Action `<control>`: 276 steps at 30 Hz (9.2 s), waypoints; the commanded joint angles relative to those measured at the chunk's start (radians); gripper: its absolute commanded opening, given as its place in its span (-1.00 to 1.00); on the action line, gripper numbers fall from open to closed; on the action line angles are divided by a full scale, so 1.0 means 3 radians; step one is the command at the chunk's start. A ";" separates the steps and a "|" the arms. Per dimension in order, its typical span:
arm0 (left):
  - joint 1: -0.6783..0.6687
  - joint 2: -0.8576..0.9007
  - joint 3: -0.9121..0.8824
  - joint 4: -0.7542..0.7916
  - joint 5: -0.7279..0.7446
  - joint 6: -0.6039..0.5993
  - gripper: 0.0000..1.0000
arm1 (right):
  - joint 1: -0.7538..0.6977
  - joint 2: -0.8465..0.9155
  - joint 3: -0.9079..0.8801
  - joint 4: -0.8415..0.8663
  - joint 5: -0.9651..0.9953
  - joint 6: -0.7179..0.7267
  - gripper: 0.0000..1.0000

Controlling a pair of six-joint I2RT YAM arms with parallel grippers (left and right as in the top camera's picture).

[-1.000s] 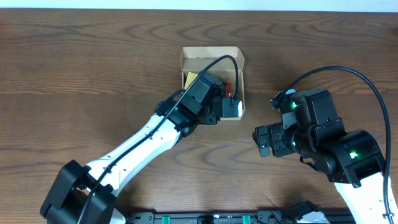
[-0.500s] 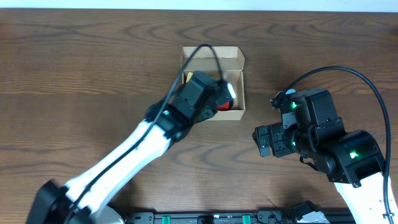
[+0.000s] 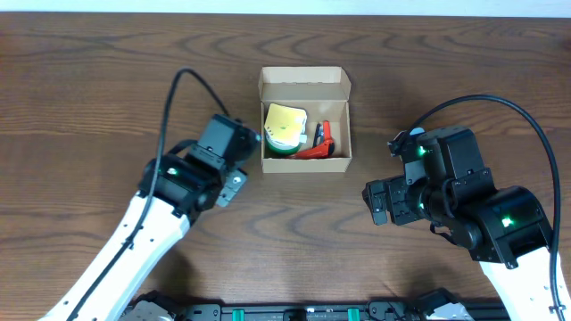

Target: Pack container

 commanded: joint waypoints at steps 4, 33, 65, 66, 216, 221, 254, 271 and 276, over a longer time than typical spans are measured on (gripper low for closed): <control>0.0300 -0.0043 0.0014 -0.0375 0.0448 0.0036 0.29 | 0.0023 -0.0003 0.0008 -0.0003 -0.0011 -0.0034 0.98; 0.0504 0.0184 -0.1292 0.0785 -0.0022 -0.0083 0.91 | 0.0025 0.0003 0.0008 -0.0003 -0.0011 -0.0034 0.99; 0.0900 0.0937 -0.1445 0.1499 0.0670 0.0033 0.57 | 0.0025 0.0004 0.0008 -0.0003 -0.0011 -0.0034 0.99; 0.0900 0.0937 -0.1445 0.1499 0.0679 0.0048 0.51 | 0.0025 0.0004 0.0008 -0.0004 -0.0011 -0.0034 0.99; 0.1253 0.3353 0.1769 0.2261 0.2712 -0.1853 -0.89 | -0.1078 0.3552 0.0008 0.4247 -0.1844 0.1584 -0.97; 0.1253 0.3363 0.1787 0.2263 0.2775 -0.1853 -0.89 | -0.1055 0.3653 0.0008 0.4484 -0.1869 0.1741 -0.97; 0.1331 0.2786 0.2094 0.2430 0.3535 -0.1381 -0.89 | -0.1270 0.3623 0.0177 0.5427 -0.3418 0.1631 -0.97; 0.1330 0.2162 0.2094 0.1165 0.3521 -0.0258 -0.89 | -0.1225 0.2767 0.0239 0.4442 -0.3410 0.0947 -0.97; 0.1329 0.1976 0.2094 0.0413 0.3273 0.0206 -0.89 | -0.1100 0.2450 0.0239 0.3394 -0.3070 0.0304 -0.97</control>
